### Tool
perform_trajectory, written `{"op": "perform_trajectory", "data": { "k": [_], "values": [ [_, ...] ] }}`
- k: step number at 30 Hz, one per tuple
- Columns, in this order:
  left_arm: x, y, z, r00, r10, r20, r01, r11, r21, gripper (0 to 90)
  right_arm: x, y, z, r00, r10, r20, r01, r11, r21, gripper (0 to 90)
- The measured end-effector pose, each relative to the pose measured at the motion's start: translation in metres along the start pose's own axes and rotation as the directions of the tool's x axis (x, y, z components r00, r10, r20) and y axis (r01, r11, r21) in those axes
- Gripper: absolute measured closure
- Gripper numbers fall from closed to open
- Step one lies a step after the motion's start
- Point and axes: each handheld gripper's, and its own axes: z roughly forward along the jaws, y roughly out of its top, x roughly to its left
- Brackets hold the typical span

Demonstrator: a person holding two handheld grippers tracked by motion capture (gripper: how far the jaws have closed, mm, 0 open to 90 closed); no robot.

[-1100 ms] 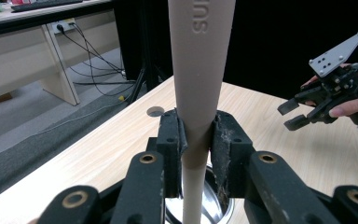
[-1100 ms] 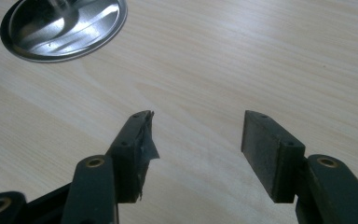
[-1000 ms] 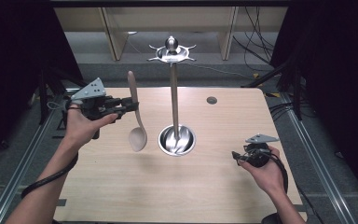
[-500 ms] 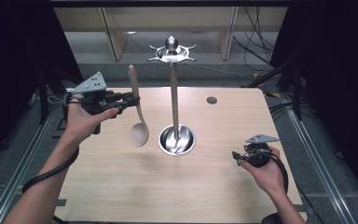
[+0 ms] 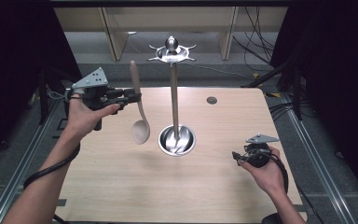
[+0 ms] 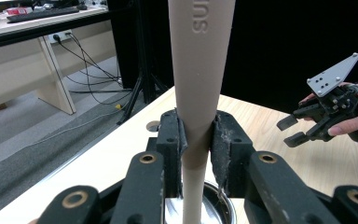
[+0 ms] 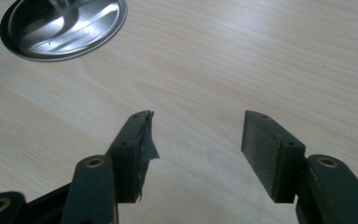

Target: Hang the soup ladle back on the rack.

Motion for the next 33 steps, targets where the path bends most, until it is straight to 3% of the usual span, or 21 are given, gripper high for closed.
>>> {"op": "perform_trajectory", "data": {
  "k": [33],
  "values": [
    [0.000, 0.014, 0.010, 0.9995, 0.015, 0.027, -0.015, 0.9999, 0.005, 73.5, 0.000, 0.000, 0.000, 1.0000, 0.000, 0.001, 0.000, 1.0000, -0.002, 43.7]
  ]
}}
